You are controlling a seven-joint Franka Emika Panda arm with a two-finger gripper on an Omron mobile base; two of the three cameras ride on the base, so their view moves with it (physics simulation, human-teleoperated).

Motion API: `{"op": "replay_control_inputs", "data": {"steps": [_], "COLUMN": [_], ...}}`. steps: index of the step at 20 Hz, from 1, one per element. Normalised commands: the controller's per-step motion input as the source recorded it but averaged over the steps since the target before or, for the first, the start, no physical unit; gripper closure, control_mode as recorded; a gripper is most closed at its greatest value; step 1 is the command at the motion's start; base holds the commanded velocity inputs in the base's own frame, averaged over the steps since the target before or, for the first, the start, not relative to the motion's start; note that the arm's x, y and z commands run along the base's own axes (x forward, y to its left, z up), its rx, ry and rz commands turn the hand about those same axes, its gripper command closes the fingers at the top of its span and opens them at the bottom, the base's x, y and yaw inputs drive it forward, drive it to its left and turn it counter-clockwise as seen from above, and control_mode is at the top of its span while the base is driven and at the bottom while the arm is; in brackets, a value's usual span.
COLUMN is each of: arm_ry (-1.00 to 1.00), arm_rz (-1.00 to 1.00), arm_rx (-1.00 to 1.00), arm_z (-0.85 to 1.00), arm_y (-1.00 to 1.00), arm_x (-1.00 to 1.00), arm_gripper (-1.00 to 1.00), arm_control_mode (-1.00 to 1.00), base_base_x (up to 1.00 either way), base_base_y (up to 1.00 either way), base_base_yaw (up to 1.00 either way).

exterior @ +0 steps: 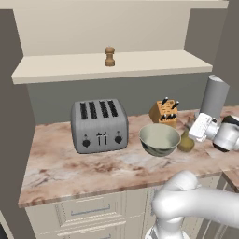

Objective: Retrieve the bottle and the shaker from the cabinet and place them next to the mixing bowl on the counter. Then add garlic from the fridge to the mixing bowl.

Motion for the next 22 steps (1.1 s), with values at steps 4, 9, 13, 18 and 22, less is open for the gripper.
{"op": "replay_control_inputs", "data": {"steps": [4, 9, 13, 18, 22], "arm_ry": [0.0, -0.06, -0.16, -0.07, 0.0], "arm_rz": [0.0, 0.01, 0.05, 0.03, 0.0], "arm_rx": [-0.01, -0.06, -0.16, -0.13, 0.0], "arm_z": [-0.43, -0.51, -0.72, -0.62, -0.09], "arm_y": [-0.22, -0.01, 0.0, 0.0, 0.0], "arm_x": [0.05, -0.04, -0.23, -0.14, 0.0], "arm_gripper": [1.0, 1.0, 1.0, 1.0, -1.0], "arm_control_mode": [-1.0, -1.0, -1.0, -1.0, -1.0], "base_base_x": [0.0, 0.0, 0.0, 0.0, 0.0], "base_base_y": [0.0, 0.0, 0.0, 0.0, 0.0], "base_base_yaw": [0.0, 0.0, 0.0, 0.0, 0.0]}}
